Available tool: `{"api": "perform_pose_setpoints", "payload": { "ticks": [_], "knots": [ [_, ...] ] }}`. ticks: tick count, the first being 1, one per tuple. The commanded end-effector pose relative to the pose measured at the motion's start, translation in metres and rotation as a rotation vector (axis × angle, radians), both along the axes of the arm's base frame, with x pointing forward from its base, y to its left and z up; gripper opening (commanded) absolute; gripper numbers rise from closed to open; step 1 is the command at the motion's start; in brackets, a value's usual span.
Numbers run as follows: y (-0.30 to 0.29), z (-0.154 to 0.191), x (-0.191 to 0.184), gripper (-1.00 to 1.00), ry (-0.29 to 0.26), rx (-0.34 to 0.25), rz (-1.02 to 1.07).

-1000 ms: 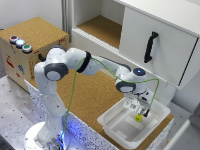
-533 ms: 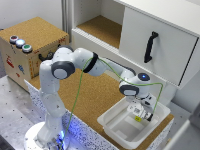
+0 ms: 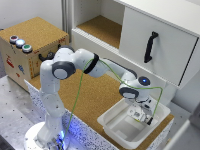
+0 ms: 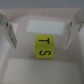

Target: Lift the yellow block

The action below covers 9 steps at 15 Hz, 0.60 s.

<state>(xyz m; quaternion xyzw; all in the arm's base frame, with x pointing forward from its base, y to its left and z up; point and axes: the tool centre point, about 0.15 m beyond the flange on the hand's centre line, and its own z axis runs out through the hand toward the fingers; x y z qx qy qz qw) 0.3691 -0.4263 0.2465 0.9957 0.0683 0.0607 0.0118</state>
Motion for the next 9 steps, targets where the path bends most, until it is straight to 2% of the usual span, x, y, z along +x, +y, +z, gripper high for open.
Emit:
{"api": "perform_pose_setpoints", "payload": {
  "ticks": [1, 8, 9],
  "knots": [
    [-0.015, -0.033, 0.025, 1.0, -0.029, 0.01, 0.011],
    [-0.016, -0.046, 0.027, 1.0, -0.017, 0.0, -0.005],
    [-0.016, -0.047, 0.026, -1.0, -0.013, -0.001, -0.007]
  ]
}}
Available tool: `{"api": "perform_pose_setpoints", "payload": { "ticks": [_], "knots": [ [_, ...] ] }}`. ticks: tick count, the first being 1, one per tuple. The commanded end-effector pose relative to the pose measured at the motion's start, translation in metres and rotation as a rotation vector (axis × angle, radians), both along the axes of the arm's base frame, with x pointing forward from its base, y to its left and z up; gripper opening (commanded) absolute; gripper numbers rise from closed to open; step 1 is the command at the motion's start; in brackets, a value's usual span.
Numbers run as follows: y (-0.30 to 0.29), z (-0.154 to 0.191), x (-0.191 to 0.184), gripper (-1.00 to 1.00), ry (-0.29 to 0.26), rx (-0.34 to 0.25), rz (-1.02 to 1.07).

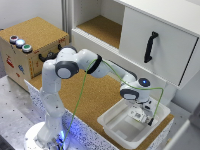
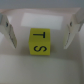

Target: Lift the yellow block

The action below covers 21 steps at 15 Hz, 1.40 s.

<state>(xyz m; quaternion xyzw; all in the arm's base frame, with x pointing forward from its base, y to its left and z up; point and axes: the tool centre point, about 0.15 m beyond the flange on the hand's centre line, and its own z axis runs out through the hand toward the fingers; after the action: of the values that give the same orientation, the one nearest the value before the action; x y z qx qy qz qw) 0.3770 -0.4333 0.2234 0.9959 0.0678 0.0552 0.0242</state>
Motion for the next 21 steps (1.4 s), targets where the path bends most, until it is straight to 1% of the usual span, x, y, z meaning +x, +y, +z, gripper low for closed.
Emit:
{"api": "perform_pose_setpoints", "payload": {
  "ticks": [1, 4, 9, 11, 14, 16, 17, 19, 21],
  "knots": [
    [-0.01, -0.025, 0.018, -1.0, -0.012, 0.027, -0.001],
    [-0.012, -0.031, 0.017, -1.0, 0.0, 0.015, -0.004],
    [-0.014, -0.03, 0.022, -1.0, -0.01, 0.003, -0.017],
    [-0.014, -0.021, 0.022, -1.0, -0.026, 0.003, -0.035],
    [-0.015, 0.018, 0.023, -1.0, -0.083, 0.005, -0.093],
    [-0.01, 0.053, 0.023, -1.0, -0.128, 0.005, -0.127],
    [-0.006, 0.07, 0.023, -1.0, -0.149, 0.013, -0.141],
    [0.003, 0.096, 0.026, -1.0, -0.173, 0.011, -0.182],
    [0.022, 0.122, 0.031, -1.0, -0.212, 0.006, -0.214]
  ]
}}
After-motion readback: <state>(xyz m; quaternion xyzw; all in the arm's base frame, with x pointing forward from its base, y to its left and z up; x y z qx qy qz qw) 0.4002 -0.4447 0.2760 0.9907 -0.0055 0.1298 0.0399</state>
